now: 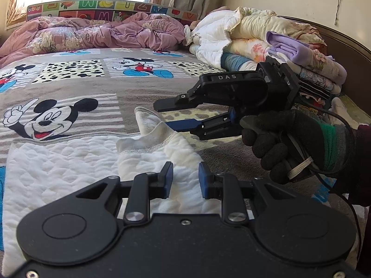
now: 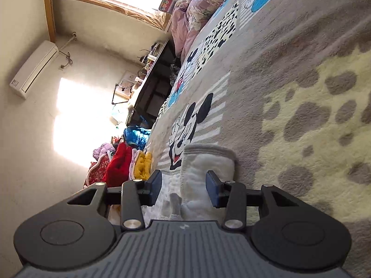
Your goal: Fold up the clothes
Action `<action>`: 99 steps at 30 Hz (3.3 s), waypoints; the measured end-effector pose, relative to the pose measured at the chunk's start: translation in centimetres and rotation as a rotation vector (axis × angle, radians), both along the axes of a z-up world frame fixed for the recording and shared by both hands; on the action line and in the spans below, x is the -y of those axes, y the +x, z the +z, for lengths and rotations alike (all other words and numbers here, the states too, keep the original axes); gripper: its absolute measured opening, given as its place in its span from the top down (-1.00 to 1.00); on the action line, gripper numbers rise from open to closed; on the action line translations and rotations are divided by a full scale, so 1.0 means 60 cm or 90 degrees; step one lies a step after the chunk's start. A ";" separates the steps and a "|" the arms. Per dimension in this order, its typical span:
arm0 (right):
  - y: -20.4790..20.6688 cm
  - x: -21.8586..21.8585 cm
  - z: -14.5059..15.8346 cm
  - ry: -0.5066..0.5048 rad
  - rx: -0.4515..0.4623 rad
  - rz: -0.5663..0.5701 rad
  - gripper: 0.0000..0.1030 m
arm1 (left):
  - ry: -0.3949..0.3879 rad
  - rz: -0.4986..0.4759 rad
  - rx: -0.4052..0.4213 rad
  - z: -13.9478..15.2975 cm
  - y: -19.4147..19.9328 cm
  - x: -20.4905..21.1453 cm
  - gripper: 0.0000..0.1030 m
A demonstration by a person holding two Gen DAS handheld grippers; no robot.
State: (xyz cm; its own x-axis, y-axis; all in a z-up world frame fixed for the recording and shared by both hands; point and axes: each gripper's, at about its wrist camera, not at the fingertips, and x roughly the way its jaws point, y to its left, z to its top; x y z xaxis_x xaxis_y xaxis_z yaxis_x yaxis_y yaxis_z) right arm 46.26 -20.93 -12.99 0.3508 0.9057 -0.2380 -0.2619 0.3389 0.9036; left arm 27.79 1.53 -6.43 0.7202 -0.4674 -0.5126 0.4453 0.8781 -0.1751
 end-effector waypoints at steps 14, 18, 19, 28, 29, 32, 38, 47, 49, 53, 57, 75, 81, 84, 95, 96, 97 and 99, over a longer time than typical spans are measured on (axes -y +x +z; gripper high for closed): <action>0.022 -0.049 -0.034 -0.009 -0.059 0.035 0.27 | 0.027 -0.017 0.013 -0.001 0.006 0.021 0.58; 0.020 -0.053 -0.031 -0.017 -0.055 0.035 0.27 | 0.071 -0.028 -0.013 -0.020 0.011 0.036 0.57; 0.019 -0.053 -0.031 -0.017 -0.054 0.033 0.27 | 0.082 -0.030 -0.020 -0.025 0.012 0.040 0.57; -0.016 -0.026 0.032 -0.038 0.075 -0.030 0.20 | 0.097 -0.030 -0.034 -0.035 0.012 0.043 0.56; -0.025 -0.020 0.041 -0.031 0.093 -0.029 0.20 | 0.095 -0.030 -0.035 -0.034 0.012 0.043 0.56; -0.057 -0.014 0.061 0.005 0.133 0.015 0.18 | 0.085 -0.029 -0.040 -0.034 0.014 0.041 0.55; -0.076 -0.041 0.022 -0.071 0.068 0.035 0.11 | 0.073 -0.023 -0.039 -0.030 0.013 0.038 0.52; -0.085 -0.031 -0.020 -0.049 0.024 -0.025 0.44 | 0.073 -0.094 0.004 0.001 -0.050 0.027 0.18; -0.085 -0.029 -0.025 -0.048 0.015 -0.031 0.60 | 0.084 -0.127 0.022 0.006 -0.074 0.028 0.18; -0.083 -0.026 -0.038 -0.045 -0.004 -0.045 0.86 | 0.130 -0.190 0.034 -0.005 -0.116 0.039 0.18; -0.083 -0.030 -0.042 -0.052 -0.013 -0.051 1.00 | 0.174 -0.185 0.038 -0.045 -0.128 0.052 0.19; -0.126 -0.049 0.028 -0.064 0.009 -0.100 -0.27 | 0.075 -0.146 0.059 -0.021 -0.160 0.012 0.05; -0.166 -0.037 0.070 -0.027 0.031 -0.120 -0.49 | 0.057 -0.122 0.063 -0.012 -0.185 -0.015 -0.02; -0.199 -0.019 0.081 0.010 0.033 -0.135 -0.60 | 0.053 -0.102 0.062 -0.009 -0.194 -0.030 -0.07; -0.374 0.054 0.040 0.113 -0.010 -0.199 -0.91 | -0.022 0.058 0.044 0.017 -0.214 -0.131 -0.34; -0.389 0.061 0.031 0.118 -0.018 -0.206 -0.93 | -0.037 0.078 0.039 0.019 -0.215 -0.142 -0.40; -0.404 0.066 0.022 0.122 -0.027 -0.211 -0.94 | -0.056 0.099 0.031 0.020 -0.217 -0.155 -0.45; -0.433 0.078 0.002 0.128 -0.042 -0.225 -0.95 | -0.093 0.139 0.017 0.023 -0.222 -0.180 -0.50</action>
